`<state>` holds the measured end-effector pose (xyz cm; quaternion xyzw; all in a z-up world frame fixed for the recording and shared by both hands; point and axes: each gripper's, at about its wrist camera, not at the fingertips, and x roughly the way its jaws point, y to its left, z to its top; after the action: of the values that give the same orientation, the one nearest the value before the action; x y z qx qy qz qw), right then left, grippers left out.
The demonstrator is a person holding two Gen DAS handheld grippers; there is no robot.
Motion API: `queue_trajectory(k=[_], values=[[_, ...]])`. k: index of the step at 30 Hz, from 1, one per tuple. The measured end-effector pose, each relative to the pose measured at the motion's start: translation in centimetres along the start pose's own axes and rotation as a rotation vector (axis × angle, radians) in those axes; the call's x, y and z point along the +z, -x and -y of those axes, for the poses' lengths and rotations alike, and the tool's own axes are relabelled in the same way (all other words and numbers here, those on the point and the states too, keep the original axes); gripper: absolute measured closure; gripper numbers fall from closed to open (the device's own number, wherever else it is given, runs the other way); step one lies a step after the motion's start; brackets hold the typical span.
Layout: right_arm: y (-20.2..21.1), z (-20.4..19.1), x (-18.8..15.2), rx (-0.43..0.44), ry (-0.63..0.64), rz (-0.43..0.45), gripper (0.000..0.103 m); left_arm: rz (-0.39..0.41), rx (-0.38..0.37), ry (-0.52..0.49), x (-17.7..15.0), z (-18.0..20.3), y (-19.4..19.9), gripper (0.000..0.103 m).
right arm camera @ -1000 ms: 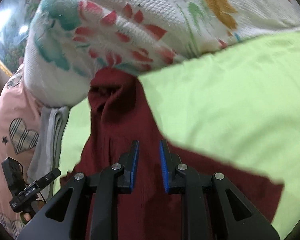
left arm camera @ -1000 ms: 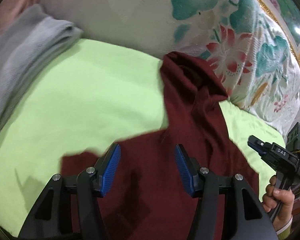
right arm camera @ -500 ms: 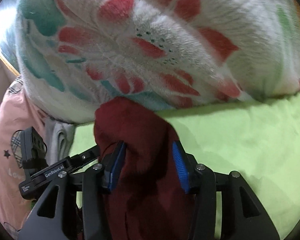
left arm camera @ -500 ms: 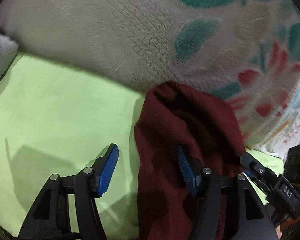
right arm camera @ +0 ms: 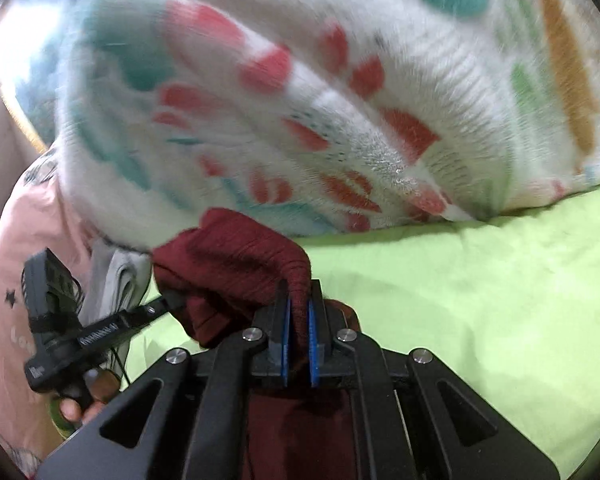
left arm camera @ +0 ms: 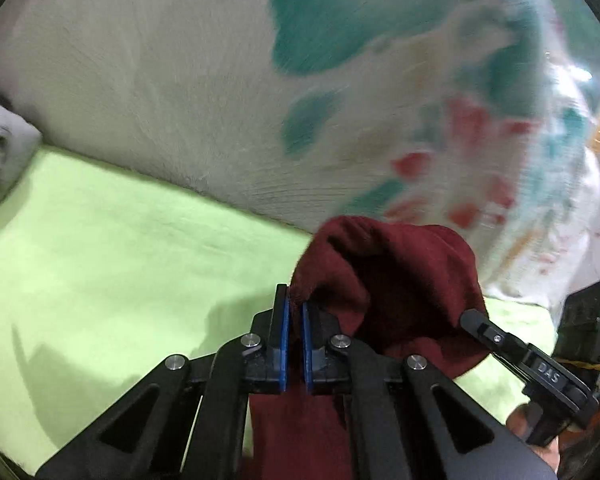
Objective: Fold large clothes
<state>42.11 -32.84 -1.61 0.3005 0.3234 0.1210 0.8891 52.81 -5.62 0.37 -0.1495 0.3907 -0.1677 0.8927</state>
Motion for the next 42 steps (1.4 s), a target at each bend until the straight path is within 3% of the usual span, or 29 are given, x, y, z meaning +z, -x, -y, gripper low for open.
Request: queue_trajectory(k=[4,9,13,16,22,25,27,29,33,36,38,42], values=[[5.8,-1.6,-3.3,0.015,0.031,0.024,0.096,0.058,-0.022,-0.074,-3.5,1.7,5.7,0.099],[11.9,-2.5,-9.3,0.029,0.022,0.023,0.096,0.079,-0.016,-0.128,-11.5,3.3,11.1,0.099],[14.2,-2.8,-15.4,-0.010,0.007,-0.022,0.096,0.024,-0.032,-0.096,-17.5,2.0,14.1,0.099],[15.2,-2.6,-19.4,-0.030,0.013,-0.063,0.095,-0.014,-0.004,-0.075,-21.6,1.1,14.9,0.099],[15.9,-2.5,-24.0,-0.053,0.018,-0.118,0.086,-0.084,-0.006,-0.061,-27.0,-1.5,16.8,0.098],[16.6,-1.9,-25.4,-0.053,-0.007,-0.137,0.083,-0.116,-0.030,-0.063,-28.4,-2.1,17.7,0.092],[17.1,-1.5,-26.1,-0.052,-0.025,-0.155,0.083,-0.136,-0.041,-0.055,-29.4,-2.8,18.4,0.073],[17.8,-1.3,-26.3,-0.039,-0.041,-0.156,0.083,-0.148,-0.061,-0.026,-29.9,-3.8,19.3,0.061],[19.2,-1.1,-25.3,0.000,-0.075,-0.126,0.082,-0.154,-0.130,0.094,-28.9,-6.0,20.4,0.048],[19.0,-1.2,-24.1,0.015,-0.096,-0.112,0.075,-0.161,-0.178,0.172,-27.5,-7.2,20.0,0.045],[18.3,-1.3,-23.6,0.006,-0.103,-0.116,0.065,-0.193,-0.191,0.194,-26.7,-7.3,18.9,0.044],[16.1,-0.8,-23.2,-0.038,-0.136,-0.140,0.065,-0.258,-0.183,0.185,-25.6,-6.3,16.5,0.044]])
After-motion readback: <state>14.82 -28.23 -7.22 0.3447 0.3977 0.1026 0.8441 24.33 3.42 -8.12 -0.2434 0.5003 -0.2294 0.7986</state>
